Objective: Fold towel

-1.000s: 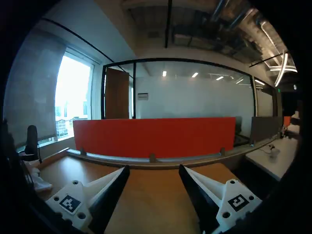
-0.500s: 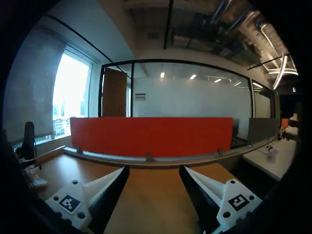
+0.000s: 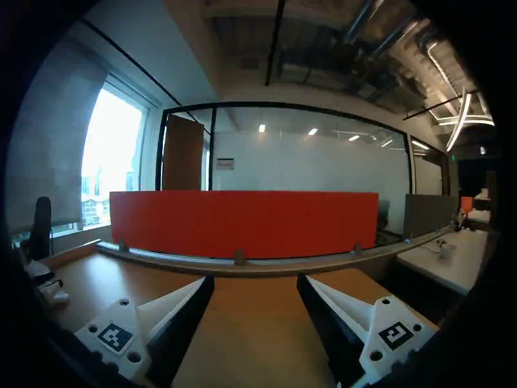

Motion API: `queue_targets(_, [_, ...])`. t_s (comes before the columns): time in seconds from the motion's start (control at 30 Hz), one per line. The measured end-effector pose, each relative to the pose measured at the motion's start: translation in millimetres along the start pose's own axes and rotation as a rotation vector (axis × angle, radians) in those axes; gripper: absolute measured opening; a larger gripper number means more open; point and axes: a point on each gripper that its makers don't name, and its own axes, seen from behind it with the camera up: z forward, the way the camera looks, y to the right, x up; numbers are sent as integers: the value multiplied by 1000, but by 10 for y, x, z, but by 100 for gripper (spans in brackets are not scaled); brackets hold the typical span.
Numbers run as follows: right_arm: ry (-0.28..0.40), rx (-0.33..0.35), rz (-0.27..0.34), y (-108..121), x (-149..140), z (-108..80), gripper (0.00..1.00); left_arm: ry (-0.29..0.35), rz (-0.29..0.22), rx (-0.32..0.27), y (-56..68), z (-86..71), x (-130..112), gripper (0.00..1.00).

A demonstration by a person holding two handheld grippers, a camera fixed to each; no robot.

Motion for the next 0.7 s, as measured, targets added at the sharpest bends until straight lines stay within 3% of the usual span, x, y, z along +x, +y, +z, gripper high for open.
queue_targets(0.47, [20, 11, -12, -18, -33, -69, 99, 16, 10, 25, -161, -18, -169, 90])
queue_targets(0.7, [25, 7, -15, 4, 6, -79, 99, 5, 27, 35, -178, 4, -214, 91])
